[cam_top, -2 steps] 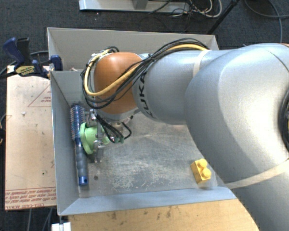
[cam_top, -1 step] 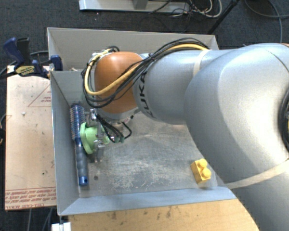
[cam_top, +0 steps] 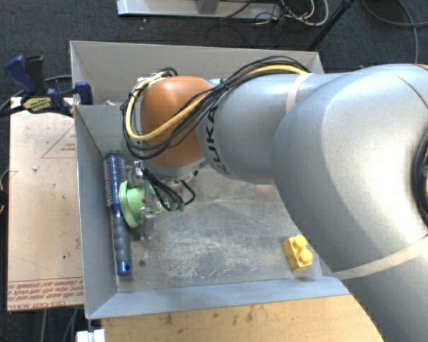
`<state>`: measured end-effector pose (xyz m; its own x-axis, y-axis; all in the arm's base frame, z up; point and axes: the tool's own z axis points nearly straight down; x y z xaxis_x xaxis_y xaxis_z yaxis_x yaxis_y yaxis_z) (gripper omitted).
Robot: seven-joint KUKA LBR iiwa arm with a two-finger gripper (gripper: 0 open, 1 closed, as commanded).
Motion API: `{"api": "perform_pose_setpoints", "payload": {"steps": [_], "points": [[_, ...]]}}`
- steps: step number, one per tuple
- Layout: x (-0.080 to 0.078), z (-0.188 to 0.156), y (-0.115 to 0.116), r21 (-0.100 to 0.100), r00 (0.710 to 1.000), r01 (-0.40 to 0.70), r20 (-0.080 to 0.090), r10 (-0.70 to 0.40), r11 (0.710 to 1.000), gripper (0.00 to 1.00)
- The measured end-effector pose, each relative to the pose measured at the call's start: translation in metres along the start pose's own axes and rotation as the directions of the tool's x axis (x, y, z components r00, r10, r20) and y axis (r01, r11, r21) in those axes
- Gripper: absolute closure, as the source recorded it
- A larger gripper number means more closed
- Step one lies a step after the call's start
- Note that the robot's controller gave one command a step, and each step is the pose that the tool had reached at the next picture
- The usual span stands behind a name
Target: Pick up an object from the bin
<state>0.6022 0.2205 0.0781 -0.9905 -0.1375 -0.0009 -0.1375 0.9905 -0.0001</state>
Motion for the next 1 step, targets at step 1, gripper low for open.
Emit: {"api": "perform_pose_setpoints", "payload": {"steps": [1], "points": [[-0.0004, -0.0002, -0.0006, -0.001, 1.000, -0.002, 0.000, 0.002, 1.000, 0.00]]}}
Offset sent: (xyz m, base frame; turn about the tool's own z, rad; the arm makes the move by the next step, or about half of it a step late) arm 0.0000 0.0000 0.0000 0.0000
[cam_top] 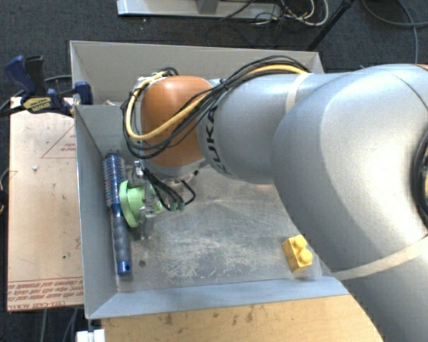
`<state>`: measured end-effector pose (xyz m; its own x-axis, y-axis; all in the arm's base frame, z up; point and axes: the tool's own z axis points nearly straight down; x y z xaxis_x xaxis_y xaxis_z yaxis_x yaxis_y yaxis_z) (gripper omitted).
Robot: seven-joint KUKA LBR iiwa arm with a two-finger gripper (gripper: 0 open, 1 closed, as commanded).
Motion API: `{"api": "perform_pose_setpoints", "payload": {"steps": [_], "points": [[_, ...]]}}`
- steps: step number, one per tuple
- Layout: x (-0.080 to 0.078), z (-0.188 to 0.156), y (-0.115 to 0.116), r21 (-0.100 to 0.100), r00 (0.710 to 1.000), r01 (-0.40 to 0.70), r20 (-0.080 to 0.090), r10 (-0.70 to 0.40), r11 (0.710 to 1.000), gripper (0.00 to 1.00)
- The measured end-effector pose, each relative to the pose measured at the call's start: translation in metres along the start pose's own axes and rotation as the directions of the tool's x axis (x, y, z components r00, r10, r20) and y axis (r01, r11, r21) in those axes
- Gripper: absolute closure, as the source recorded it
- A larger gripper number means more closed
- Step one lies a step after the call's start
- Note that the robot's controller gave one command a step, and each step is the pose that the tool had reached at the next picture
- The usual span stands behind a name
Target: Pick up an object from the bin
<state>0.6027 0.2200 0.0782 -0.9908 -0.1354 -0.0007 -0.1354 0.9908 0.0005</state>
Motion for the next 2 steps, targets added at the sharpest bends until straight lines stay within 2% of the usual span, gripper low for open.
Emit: {"api": "perform_pose_setpoints", "payload": {"steps": [1, 2], "points": [[-0.001, -0.001, 0.000, 0.000, 1.000, 0.000, 0.002, 0.000, 1.000, 1.00], [-0.003, -0.104, 0.001, -0.003, 1.000, -0.001, 0.011, 0.001, 1.000, 1.00]]}}
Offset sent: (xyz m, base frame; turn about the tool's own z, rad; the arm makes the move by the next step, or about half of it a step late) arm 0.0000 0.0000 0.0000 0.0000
